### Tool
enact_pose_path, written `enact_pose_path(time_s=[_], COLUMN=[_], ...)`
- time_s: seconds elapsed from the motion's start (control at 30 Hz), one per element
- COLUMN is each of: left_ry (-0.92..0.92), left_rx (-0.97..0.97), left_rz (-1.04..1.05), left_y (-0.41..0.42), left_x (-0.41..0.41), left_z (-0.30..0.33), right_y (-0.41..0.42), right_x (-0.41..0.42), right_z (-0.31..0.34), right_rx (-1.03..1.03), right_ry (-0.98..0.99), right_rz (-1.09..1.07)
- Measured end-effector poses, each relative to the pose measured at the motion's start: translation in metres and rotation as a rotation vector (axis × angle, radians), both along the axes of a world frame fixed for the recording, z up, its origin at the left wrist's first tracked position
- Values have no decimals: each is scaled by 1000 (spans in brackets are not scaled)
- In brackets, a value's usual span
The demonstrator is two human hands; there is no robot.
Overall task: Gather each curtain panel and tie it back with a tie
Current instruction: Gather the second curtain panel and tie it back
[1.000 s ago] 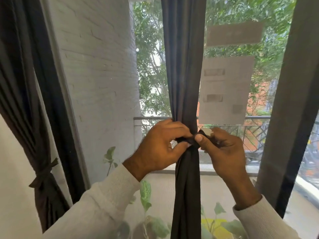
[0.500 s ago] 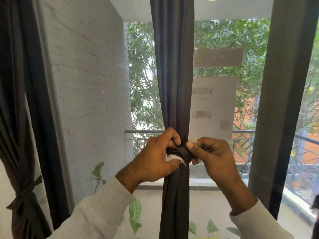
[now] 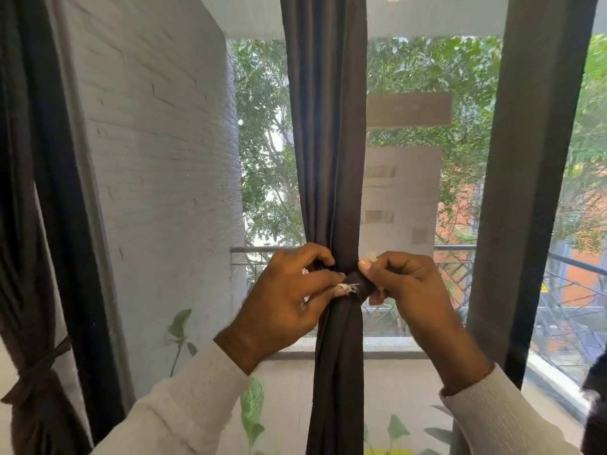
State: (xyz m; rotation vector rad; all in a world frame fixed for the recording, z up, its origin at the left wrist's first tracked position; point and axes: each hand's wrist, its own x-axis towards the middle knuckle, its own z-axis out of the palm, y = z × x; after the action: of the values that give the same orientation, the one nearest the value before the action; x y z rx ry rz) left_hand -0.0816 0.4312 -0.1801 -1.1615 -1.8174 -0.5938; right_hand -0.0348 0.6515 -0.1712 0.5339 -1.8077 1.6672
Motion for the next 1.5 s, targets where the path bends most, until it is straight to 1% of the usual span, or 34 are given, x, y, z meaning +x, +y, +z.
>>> enact_pose_path(time_s=[0.1,0.13,0.2,0.3,0.37,0.47,0.57,0.63,0.7,0.87,1.07,1.23,1.37,1.5], left_ry=[371,452,529,578,595,541,464,446,461,514,544,550,584,623], left_rx=[-106,-129,-144,-157,-178,-192,-152,-140,-155,-189,-233,-287,-338,-374], left_rz=[137,152,162,187,161,139,122,112,112,122,125,129,135,115], left_y=[-6,-7,-9,-12,-15,-14,-11,-10,-9,-9,-5,-10,-16,-21], left_x=[4,8,12,11,9,11,9,8,9,7,5,5,4,4], left_z=[-7,-10,-18,-32,-37,-35,-29,-28,-28,-23,-17,-18,-14,-9], right_y=[1,2,3,6,6,2,0,2,5,9,10,14,10,-1], right_x=[-2,-2,-1,2,4,4,0,-2,-4,-6,-12,-12,-9,-1], right_z=[-3,-4,-5,-3,1,7,11,13,14,16,17,27,43,61], right_rx=[9,25,67,136,203,281,239,266,283,190,174,277,483,662], right_ry=[-52,-64,-70,-73,-82,-66,-50,-39,-66,-165,-230,-332,-244,-141], right_rz=[22,27,36,61,74,76,119,121,137,184,209,264,176,150])
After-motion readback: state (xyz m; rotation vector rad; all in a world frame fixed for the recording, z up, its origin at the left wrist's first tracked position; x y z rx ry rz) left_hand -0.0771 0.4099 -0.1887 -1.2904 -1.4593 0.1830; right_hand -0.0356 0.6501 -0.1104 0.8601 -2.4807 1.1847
